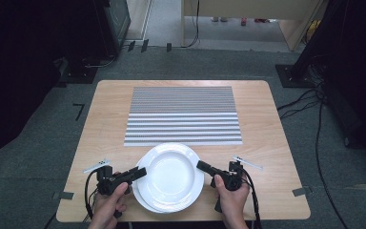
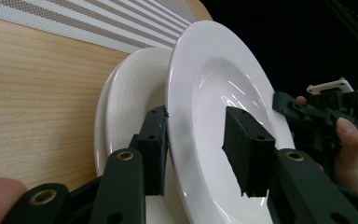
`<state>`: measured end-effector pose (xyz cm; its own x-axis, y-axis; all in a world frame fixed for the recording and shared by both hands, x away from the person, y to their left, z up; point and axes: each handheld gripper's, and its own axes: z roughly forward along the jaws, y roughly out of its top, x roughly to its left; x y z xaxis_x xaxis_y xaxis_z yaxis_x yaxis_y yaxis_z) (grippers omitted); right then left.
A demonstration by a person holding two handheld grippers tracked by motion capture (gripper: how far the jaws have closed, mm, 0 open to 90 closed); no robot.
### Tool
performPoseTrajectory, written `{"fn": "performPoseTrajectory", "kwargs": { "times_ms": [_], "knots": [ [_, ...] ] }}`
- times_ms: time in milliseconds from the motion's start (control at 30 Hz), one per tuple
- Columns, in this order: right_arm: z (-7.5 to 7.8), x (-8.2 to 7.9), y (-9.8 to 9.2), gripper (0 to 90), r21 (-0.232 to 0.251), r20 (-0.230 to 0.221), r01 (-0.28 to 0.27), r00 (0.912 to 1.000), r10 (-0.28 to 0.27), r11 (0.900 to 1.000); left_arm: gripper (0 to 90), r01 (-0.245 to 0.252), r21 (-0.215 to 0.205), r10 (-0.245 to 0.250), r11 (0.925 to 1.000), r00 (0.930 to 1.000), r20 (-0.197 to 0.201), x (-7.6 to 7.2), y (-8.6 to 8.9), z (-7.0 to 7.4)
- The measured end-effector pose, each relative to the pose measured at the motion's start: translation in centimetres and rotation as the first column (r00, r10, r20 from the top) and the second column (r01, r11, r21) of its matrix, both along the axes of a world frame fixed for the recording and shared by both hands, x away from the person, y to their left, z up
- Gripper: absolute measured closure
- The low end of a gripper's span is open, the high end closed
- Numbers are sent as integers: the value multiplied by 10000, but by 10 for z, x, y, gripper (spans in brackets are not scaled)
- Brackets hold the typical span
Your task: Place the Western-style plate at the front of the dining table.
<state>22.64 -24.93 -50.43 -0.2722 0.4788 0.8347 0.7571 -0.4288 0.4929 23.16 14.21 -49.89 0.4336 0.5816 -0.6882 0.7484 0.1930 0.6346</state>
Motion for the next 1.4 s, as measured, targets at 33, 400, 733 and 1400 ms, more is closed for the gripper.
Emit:
{"fn": "performPoseTrajectory", "kwargs": {
  "times_ms": [33, 400, 733, 1400],
  "knots": [
    [-1, 1, 0, 873, 106, -58, -26, 10000, 27, 9999, 624, -32, 166, 31, 9999, 10000, 83, -1, -1, 1],
    [-5, 3, -3, 876, 511, -240, -65, 9997, 78, 9987, 641, 204, -431, -207, 9989, 9998, -58, 1, 4, -1],
    [-8, 5, -6, 881, 938, -359, -160, 9992, 195, 9955, 710, 222, -384, -224, 9990, 9997, -29, 1, 5, -1],
    [1, 1, -12, 882, 726, -23, -60, 10000, 62, 9973, 786, 85, -92, -84, 9999, 9999, 131, -2, -3, -1]
  ]
}}
